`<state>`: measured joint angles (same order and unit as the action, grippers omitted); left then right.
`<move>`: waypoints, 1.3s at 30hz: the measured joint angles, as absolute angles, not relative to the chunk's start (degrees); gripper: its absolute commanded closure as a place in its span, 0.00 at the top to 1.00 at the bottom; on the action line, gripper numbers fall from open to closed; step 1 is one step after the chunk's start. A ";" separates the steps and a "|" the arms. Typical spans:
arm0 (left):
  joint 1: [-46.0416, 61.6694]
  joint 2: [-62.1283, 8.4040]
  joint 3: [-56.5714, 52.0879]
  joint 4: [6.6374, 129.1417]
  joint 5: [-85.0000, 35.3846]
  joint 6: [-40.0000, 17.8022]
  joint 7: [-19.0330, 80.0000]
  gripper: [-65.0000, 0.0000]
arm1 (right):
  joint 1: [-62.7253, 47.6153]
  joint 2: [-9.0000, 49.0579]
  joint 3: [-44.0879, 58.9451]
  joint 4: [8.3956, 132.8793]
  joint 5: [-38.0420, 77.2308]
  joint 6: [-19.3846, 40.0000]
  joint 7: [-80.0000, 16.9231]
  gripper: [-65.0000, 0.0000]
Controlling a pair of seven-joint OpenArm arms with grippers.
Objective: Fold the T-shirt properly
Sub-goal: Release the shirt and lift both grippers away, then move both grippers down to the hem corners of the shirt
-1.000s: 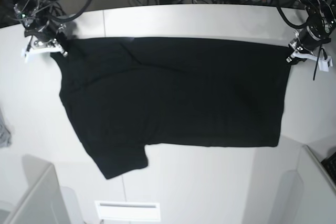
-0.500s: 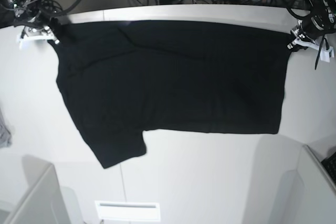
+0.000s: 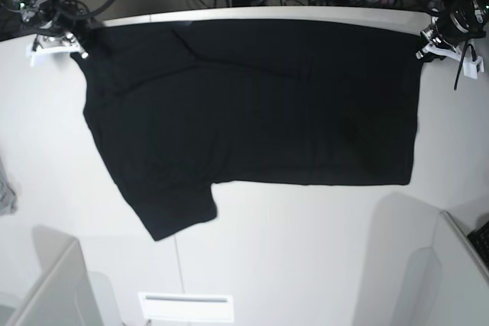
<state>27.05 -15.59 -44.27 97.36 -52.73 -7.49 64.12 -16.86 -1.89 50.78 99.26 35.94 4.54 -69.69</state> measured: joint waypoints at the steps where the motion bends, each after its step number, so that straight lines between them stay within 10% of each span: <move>1: 27.05 -15.59 -44.27 97.36 -52.71 -7.49 64.12 0.00 | -16.86 -1.89 50.78 99.26 35.94 4.54 -69.69 0.00; 5: 27.31 -15.59 -44.27 97.32 -52.75 -7.51 64.12 0.00 | -16.84 -1.89 50.92 99.26 35.94 4.54 -69.69 0.00; 9: 27.33 -15.62 -44.29 97.30 -52.58 -7.44 64.12 0.40 | -17.28 -1.89 51.07 99.29 35.92 4.54 -68.97 0.33; 13: 27.29 -15.57 -45.80 97.34 -52.75 -7.51 64.40 0.59 | -17.50 -2.04 55.57 99.29 36.16 4.51 -69.25 0.35; 30: 13.61 -17.89 -58.37 102.17 -50.15 -7.07 64.53 0.57 | -10.94 2.70 54.57 104.97 34.33 4.49 -69.87 0.36; 37: 5.82 -17.78 -45.17 102.39 -35.90 -7.53 64.14 0.02 | -2.02 7.62 41.21 98.43 35.70 4.91 -63.72 0.36; 39: 4.93 -17.80 -42.85 102.41 -34.79 -7.90 63.86 0.00 | -0.43 9.28 38.04 95.11 36.07 4.99 -61.39 0.36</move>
